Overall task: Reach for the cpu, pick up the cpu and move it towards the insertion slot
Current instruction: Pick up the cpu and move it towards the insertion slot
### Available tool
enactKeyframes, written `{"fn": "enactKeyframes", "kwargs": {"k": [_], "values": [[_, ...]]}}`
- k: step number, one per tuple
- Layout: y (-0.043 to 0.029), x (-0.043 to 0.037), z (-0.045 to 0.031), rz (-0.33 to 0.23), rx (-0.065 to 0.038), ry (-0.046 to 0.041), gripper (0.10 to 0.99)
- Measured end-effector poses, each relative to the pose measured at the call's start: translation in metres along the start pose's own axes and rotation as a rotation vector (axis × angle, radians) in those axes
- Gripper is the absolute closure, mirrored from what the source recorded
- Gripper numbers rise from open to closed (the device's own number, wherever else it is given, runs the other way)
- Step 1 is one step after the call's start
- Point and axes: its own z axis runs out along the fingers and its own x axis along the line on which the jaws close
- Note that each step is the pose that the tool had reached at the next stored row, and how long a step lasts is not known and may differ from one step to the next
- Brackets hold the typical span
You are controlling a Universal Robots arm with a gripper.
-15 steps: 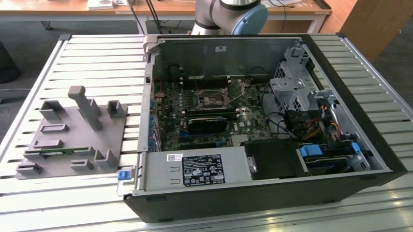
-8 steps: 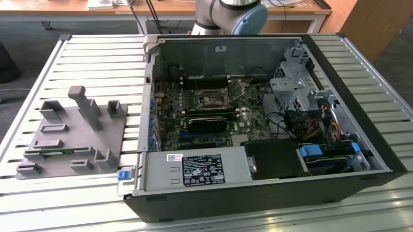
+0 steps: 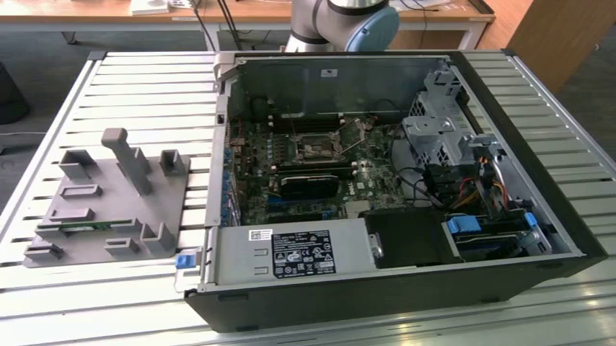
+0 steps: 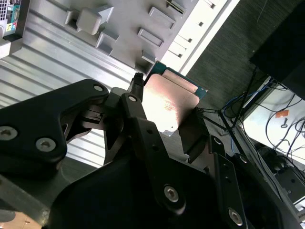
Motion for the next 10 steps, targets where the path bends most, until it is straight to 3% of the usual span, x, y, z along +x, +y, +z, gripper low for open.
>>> {"fn": "enactKeyframes", "kwargs": {"k": [10], "values": [[0.0004, 0.0002, -0.0051, 0.0, 0.0, 0.0, 0.541]]}}
